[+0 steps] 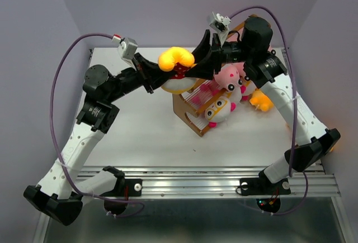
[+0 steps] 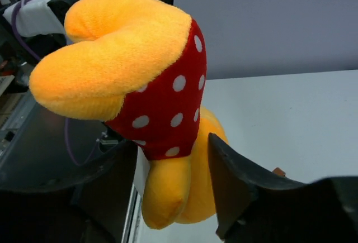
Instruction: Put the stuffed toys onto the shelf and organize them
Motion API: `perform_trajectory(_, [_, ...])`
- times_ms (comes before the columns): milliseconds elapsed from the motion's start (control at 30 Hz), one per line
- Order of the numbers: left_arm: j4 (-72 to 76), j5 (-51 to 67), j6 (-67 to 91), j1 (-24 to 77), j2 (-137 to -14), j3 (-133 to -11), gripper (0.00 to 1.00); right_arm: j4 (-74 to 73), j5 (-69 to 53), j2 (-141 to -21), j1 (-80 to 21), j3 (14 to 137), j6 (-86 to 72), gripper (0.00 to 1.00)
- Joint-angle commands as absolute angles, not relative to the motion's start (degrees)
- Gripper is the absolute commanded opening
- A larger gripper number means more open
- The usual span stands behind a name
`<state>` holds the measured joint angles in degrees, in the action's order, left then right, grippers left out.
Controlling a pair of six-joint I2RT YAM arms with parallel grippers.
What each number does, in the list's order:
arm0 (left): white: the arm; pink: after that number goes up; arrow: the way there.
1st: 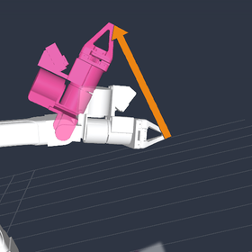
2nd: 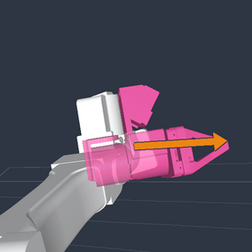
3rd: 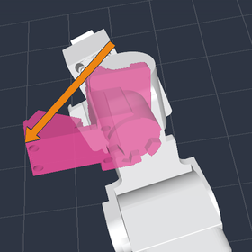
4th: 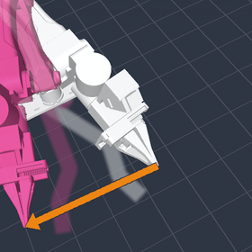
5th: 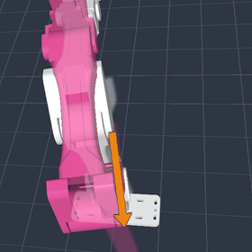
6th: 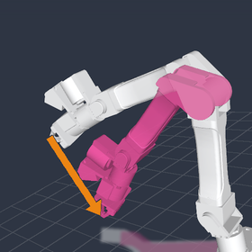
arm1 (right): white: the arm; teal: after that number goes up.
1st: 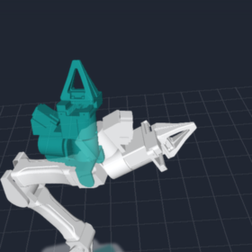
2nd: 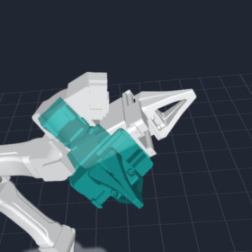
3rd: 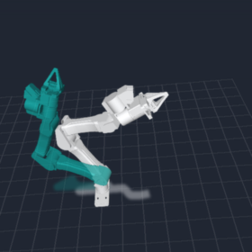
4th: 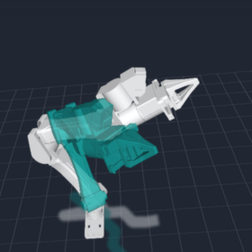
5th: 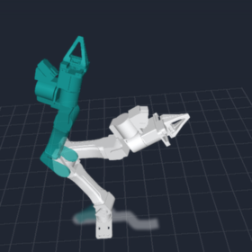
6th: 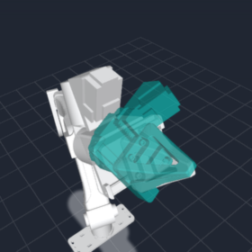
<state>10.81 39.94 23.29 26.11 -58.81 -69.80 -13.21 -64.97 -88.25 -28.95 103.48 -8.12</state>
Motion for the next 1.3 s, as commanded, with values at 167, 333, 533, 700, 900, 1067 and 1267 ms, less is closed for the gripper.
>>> perform_trajectory(167, [20.7,21.6,47.2,21.4,-54.1,-66.6,0.0,-17.1,-46.5,-84.0,-29.0,107.9,14.1,0.98])
perform_trajectory(333, [18.5,13.0,58.7,21.3,-54.3,-68.5,0.0,-14.2,-47.5,-78.9,-29.0,103.5,21.4,1.0])
perform_trajectory(533, [21.0,8.4,72.6,21.3,-54.1,-64.9,0.0,1.1,-52.0,-73.9,-29.0,91.2,17.4,1.0])
perform_trajectory(700, [22.4,8.7,77.0,21.8,-55.4,-64.2,0.0,0.2,-49.8,-77.5,-29.0,93.6,17.3,1.0])
perform_trajectory(900, [23.4,8.6,78.0,23.7,-56.9,-64.2,0.0,-3.0,-44.5,-81.8,-30.8,99.0,17.3,0.98])
perform_trajectory(1067, [24.6,8.4,78.3,24.8,-57.5,-63.5,0.0,-3.1,-42.7,-83.3,-31.3,99.8,15.6,0.92])
perform_trajectory(1267, [25.3,8.9,78.1,25.0,-58.5,-63.5,0.0,0.0,-43.3,-83.7,-32.3,99.8,9.4,0.66])
